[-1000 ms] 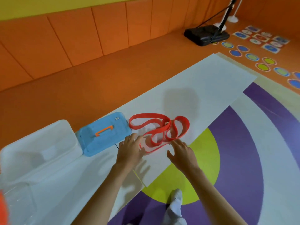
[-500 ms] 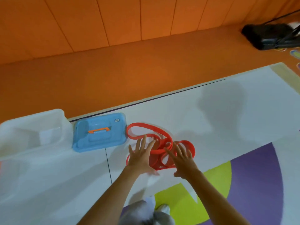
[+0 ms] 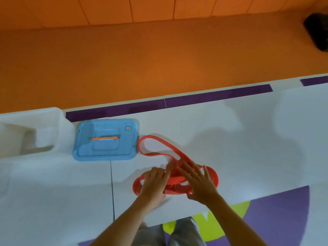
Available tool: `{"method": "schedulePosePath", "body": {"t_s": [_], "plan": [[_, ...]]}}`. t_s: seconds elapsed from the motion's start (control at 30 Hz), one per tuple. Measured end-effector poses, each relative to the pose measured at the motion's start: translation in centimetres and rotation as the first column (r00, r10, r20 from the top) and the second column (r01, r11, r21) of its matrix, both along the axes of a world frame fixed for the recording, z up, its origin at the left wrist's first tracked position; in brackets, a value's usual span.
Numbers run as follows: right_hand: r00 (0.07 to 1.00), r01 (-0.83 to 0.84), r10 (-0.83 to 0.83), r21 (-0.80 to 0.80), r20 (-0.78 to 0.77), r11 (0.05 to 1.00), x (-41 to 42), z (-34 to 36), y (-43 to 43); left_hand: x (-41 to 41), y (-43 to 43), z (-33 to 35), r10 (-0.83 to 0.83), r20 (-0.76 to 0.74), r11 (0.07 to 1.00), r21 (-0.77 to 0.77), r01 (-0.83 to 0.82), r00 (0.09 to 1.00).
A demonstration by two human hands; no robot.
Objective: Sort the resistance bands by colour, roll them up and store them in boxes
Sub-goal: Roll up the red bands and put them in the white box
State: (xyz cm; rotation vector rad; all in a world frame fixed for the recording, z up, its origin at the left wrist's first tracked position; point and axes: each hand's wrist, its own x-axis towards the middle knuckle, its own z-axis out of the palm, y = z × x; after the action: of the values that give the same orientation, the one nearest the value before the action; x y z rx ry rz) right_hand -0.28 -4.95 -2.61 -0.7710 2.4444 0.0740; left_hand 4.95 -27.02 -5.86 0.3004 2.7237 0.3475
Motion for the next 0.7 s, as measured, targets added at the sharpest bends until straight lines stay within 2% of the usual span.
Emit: {"method": "schedulePosePath", "body": {"t_s": [0.17,0.33,0.4,0.53,0.7], "plan": [[0.982,-0.089,0.049,-0.219,-0.182,0.972,-2.0,-0.7,0.4,1.1,0.6,0.6,0.048,0.014,0.998,0.042,-0.049,0.999],[0.986,-0.159,0.141,-0.265,-0.087,0.951,-3.0,-0.6,0.2,1.5,2.2,2.8,0.212,0.047,0.977,0.03,-0.213,0.976],[0.984,-0.18,0.171,-0.258,-0.057,0.949,-3.0,-0.2,0.9,1.8,3.1,3.7,0.274,0.013,0.961,0.044,-0.274,0.962],[0.987,-0.148,0.105,-0.453,-0.12,0.879,-2.5,1.5,2.7,2.9,4.4,5.9,0.299,-0.093,0.954,0.026,-0.298,0.95],[0.973,-0.192,0.069,-0.613,-0.219,0.767,-2.9,5.0,2.8,5.0,5.1,8.8,0.522,-0.209,0.852,0.086,-0.516,0.827]]}}
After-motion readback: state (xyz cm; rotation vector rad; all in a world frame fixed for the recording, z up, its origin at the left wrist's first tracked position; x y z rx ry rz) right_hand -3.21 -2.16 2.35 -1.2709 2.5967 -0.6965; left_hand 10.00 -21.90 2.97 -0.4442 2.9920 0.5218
